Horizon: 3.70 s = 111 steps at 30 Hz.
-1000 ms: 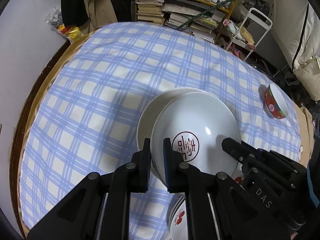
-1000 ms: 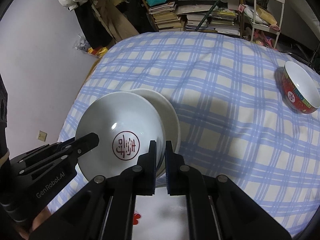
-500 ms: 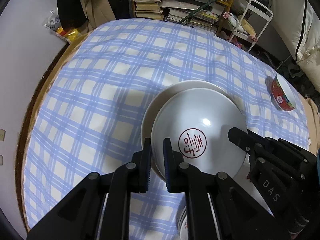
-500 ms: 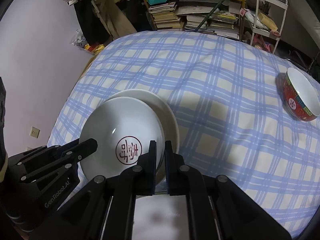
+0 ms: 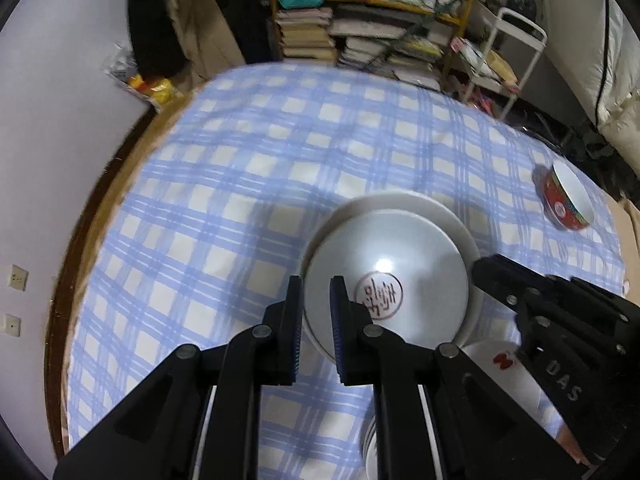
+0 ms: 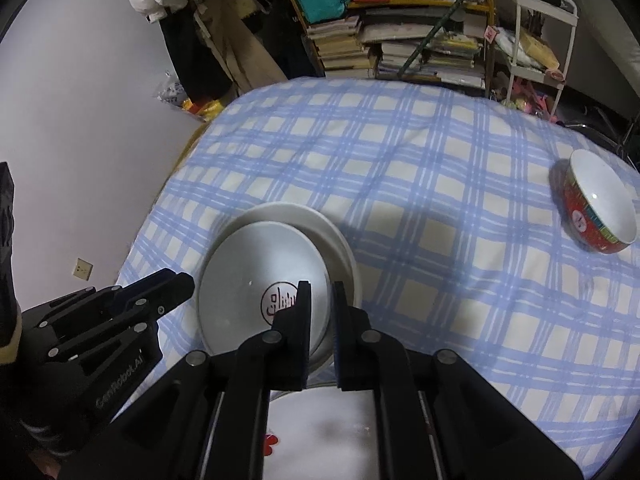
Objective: Organize plates and bowls
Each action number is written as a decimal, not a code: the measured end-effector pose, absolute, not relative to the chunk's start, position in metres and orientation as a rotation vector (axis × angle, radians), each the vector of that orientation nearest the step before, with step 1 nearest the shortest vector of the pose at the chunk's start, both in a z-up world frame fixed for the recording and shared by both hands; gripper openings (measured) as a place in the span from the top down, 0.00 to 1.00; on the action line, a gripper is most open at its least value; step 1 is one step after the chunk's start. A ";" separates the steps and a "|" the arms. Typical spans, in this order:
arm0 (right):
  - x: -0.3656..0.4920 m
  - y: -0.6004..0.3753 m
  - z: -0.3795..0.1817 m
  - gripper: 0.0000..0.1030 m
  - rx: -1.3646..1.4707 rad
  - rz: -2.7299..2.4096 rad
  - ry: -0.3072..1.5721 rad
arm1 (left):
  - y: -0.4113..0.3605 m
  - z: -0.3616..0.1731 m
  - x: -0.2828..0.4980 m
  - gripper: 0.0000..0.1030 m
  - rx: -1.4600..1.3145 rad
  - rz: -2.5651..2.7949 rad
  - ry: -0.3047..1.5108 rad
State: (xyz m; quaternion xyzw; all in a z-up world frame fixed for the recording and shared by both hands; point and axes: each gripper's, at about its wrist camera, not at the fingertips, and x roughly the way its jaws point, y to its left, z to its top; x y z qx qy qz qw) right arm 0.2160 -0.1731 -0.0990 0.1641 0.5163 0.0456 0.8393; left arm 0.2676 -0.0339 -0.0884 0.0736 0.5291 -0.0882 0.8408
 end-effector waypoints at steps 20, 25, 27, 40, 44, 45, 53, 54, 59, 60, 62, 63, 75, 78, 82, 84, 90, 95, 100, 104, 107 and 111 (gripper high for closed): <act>0.176 -0.254 -0.083 0.56 0.372 -0.009 1.055 | -0.066 -0.055 0.253 0.73 0.120 -0.177 1.063; 0.173 -0.295 -0.088 0.32 0.398 -0.079 1.045 | -0.101 -0.059 0.257 0.55 0.126 -0.221 1.084; 0.171 -0.310 -0.089 0.20 0.410 -0.088 1.034 | -0.116 -0.062 0.260 0.47 0.127 -0.240 1.101; 0.177 -0.387 -0.097 0.09 0.390 -0.164 1.009 | -0.201 -0.070 0.290 0.21 0.204 -0.350 1.136; 0.179 -0.409 -0.097 0.09 0.392 -0.184 0.973 | -0.227 -0.066 0.298 0.21 0.181 -0.361 1.115; 0.181 -0.413 -0.098 0.09 0.378 -0.198 0.983 | -0.232 -0.067 0.300 0.21 0.169 -0.371 1.123; 0.189 -0.441 -0.114 0.09 0.409 -0.282 1.030 | -0.279 -0.083 0.317 0.21 0.207 -0.430 1.117; 0.189 -0.444 -0.118 0.09 0.431 -0.286 1.038 | -0.282 -0.086 0.320 0.21 0.198 -0.431 1.123; 0.194 -0.453 -0.131 0.16 0.460 -0.292 1.072 | -0.289 -0.096 0.333 0.21 0.093 -0.457 1.165; 0.196 -0.456 -0.133 0.19 0.471 -0.295 1.080 | -0.292 -0.098 0.333 0.21 0.097 -0.462 1.164; 0.198 -0.460 -0.138 0.25 0.490 -0.295 1.094 | -0.296 -0.102 0.331 0.21 0.110 -0.466 1.169; 0.199 -0.463 -0.140 0.27 0.499 -0.291 1.101 | -0.300 -0.106 0.330 0.21 0.111 -0.465 1.176; 0.206 -0.472 -0.170 0.67 0.577 -0.252 1.194 | -0.322 -0.143 0.326 0.53 0.098 -0.431 1.247; 0.206 -0.474 -0.173 0.78 0.633 -0.221 1.190 | -0.325 -0.150 0.324 0.66 0.057 -0.437 1.253; 0.208 -0.464 -0.176 0.79 0.578 -0.217 1.211 | -0.327 -0.170 0.326 0.76 0.018 -0.440 1.305; 0.208 -0.460 -0.177 0.82 0.592 -0.198 1.202 | -0.326 -0.175 0.325 0.84 -0.001 -0.448 1.310; 0.205 -0.451 -0.174 0.87 0.545 -0.211 1.219 | -0.331 -0.164 0.317 0.92 0.049 -0.474 1.310; 0.202 -0.446 -0.167 0.87 0.586 -0.188 1.208 | -0.326 -0.151 0.311 0.92 0.114 -0.442 1.297; 0.202 -0.431 -0.147 0.87 0.585 -0.159 1.174 | -0.310 -0.127 0.306 0.91 0.145 -0.431 1.251; 0.205 -0.415 -0.129 0.87 0.571 -0.131 1.160 | -0.289 -0.105 0.302 0.91 0.160 -0.402 1.220; 0.207 -0.399 -0.116 0.87 0.575 -0.098 1.145 | -0.273 -0.092 0.299 0.91 0.167 -0.384 1.208; 0.206 -0.376 -0.105 0.86 0.574 -0.049 1.129 | -0.247 -0.071 0.294 0.91 0.186 -0.368 1.178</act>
